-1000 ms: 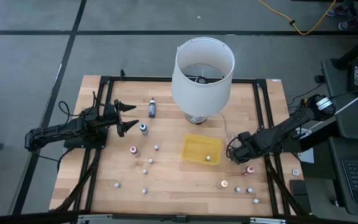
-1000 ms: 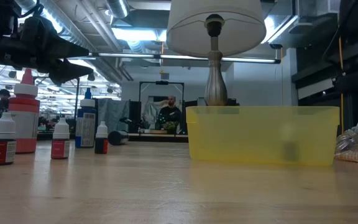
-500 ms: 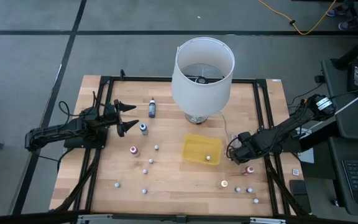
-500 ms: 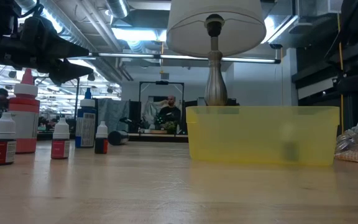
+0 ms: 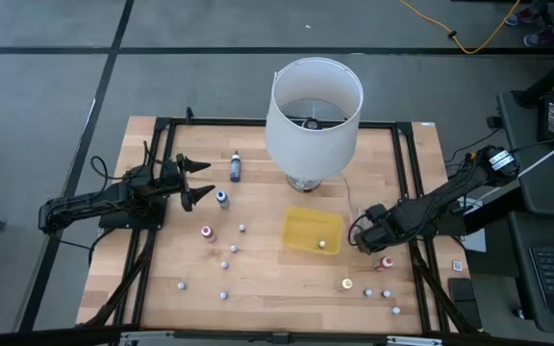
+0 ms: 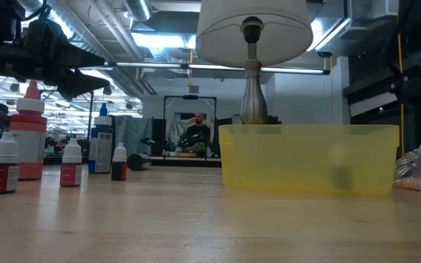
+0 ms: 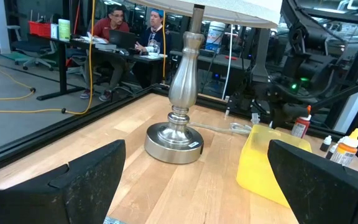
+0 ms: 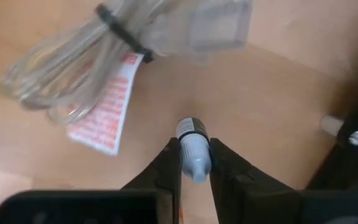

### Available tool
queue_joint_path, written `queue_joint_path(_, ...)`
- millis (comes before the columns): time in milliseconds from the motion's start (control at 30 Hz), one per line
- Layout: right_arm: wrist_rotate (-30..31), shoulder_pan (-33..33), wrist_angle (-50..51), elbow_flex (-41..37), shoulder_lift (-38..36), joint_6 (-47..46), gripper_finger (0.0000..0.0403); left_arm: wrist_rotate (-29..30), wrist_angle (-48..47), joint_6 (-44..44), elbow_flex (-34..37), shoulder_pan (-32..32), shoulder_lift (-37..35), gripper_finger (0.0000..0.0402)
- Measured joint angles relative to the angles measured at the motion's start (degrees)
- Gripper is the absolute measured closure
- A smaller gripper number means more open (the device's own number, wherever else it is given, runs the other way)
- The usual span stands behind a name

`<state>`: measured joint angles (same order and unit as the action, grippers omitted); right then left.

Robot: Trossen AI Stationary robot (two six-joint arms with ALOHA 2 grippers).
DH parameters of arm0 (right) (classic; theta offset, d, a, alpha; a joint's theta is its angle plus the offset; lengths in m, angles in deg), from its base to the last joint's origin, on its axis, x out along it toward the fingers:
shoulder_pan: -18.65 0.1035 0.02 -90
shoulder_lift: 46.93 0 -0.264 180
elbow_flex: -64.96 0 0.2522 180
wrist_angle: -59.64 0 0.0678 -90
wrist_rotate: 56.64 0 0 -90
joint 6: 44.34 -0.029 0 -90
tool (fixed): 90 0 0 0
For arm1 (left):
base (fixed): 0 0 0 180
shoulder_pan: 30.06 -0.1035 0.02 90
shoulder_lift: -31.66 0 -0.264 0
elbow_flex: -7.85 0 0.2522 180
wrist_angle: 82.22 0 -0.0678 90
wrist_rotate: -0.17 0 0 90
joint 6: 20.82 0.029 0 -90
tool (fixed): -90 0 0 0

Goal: Pick & Place food coloring
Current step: Put the green food coloring bottle into the yellow bin

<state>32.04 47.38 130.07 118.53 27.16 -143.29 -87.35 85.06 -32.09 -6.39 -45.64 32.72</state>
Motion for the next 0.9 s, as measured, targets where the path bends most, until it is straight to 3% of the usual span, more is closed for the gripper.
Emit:
queue_joint_path(200, 0.1, 0.0, 7.7, 7.3, 0.0, 7.8, 0.0322, 0.0, 0.0, 0.0, 0.0, 0.0, 0.0, 0.0013)
queue_joint_path(467, 2.6, -0.2, 12.3, 17.8, 0.3, 22.4, 0.034, 0.0, 0.0, 0.0, 0.0, 0.0, 0.0, 0.0013)
queue_joint_path(900, 7.7, -1.2, 15.8, 34.1, 10.7, 45.8, 0.0336, 0.0, 0.0, 0.0, 0.0, 0.0, 0.0, 0.0013)
